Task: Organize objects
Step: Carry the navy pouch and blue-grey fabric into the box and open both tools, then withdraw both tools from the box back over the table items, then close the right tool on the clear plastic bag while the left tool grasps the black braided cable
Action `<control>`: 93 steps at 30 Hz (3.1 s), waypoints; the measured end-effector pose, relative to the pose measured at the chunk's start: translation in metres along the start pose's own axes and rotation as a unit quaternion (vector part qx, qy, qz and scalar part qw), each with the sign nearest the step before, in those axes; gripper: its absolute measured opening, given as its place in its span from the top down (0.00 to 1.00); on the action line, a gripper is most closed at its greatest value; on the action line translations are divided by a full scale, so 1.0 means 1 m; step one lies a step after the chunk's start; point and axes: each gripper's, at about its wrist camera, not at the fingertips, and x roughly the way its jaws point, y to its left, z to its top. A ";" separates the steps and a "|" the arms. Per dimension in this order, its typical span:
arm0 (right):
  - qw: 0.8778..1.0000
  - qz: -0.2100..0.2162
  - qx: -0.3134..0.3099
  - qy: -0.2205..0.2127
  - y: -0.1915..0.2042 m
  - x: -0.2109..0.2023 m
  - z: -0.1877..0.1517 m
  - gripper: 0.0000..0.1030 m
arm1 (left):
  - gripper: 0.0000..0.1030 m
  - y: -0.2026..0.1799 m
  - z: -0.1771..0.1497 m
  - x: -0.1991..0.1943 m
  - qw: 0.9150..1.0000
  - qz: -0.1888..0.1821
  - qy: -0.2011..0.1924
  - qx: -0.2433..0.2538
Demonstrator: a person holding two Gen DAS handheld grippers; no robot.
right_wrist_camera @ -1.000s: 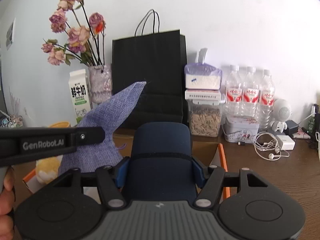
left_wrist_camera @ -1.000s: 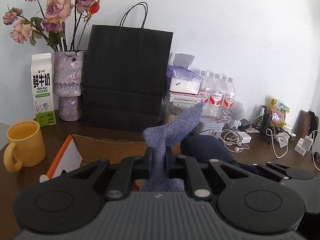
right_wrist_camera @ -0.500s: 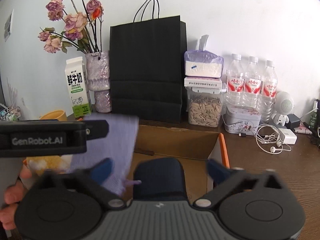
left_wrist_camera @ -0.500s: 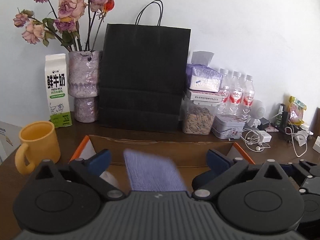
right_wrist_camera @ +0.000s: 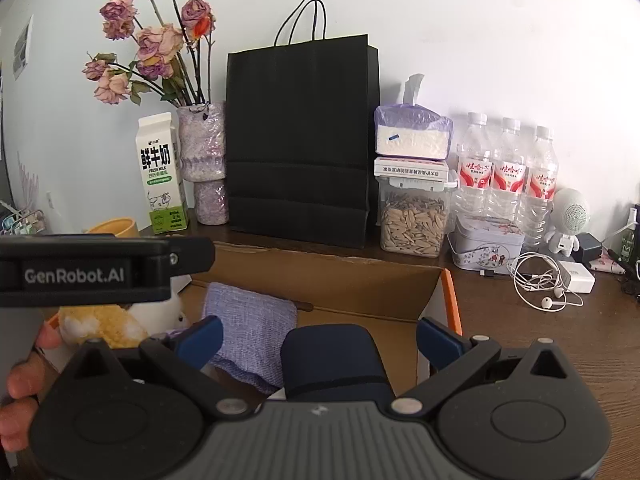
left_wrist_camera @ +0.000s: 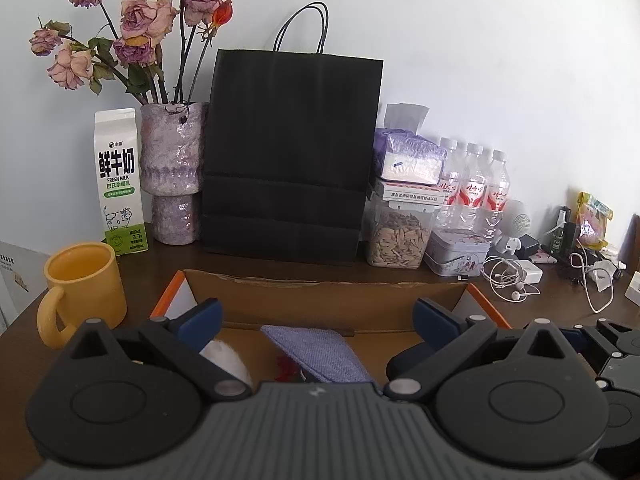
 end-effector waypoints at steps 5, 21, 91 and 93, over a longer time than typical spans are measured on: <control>1.000 -0.004 -0.007 -0.015 0.004 -0.015 0.000 0.00 | 0.00 0.001 0.000 -0.016 1.000 -0.003 -0.008 0.001; 0.999 -0.017 -0.007 -0.030 0.016 -0.091 -0.023 0.00 | 0.00 0.020 -0.017 -0.091 1.000 0.019 -0.013 0.000; 0.998 -0.019 0.042 -0.039 -0.027 -0.137 -0.123 0.63 | 0.00 -0.017 -0.088 -0.082 0.969 -0.074 0.169 0.168; 0.998 -0.019 0.042 -0.039 -0.027 -0.137 -0.123 0.63 | 0.00 -0.019 -0.088 -0.073 0.963 -0.078 0.183 0.180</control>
